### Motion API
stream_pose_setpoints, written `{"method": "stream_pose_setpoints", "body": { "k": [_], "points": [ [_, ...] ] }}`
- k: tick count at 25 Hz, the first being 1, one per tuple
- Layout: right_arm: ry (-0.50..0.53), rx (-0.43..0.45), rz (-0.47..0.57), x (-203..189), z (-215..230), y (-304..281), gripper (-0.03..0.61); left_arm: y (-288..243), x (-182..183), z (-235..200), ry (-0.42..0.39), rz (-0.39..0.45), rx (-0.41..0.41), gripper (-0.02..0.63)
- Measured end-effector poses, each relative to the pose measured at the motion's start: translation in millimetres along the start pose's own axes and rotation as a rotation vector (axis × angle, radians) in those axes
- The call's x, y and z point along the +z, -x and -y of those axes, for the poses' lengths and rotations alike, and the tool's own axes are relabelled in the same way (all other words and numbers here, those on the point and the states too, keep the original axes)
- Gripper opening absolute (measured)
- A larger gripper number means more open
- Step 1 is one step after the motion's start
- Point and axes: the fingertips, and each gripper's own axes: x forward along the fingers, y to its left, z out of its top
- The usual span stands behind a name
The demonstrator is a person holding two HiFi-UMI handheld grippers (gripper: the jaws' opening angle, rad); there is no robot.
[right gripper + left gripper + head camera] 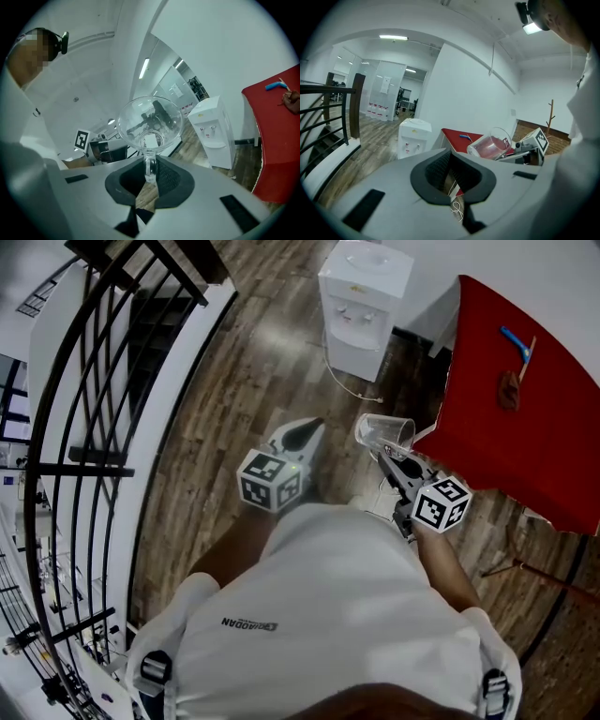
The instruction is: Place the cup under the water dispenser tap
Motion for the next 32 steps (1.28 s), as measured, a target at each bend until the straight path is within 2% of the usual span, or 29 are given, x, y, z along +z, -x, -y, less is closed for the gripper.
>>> {"method": "stream_pose_setpoints", "body": {
  "k": [17, 32],
  "points": [
    [-0.023, -0.012, -0.066, 0.8, 10.5, -32.1, 0.043, -5.7, 0.2, -37.2, 0.043, -0.012, 0.010, -0.003],
    [0.004, -0.050, -0.137, 25.0, 21.2, -122.1, 0.043, -14.8, 18.2, -137.1, 0.099, 0.000, 0.024, -0.003]
  ]
}}
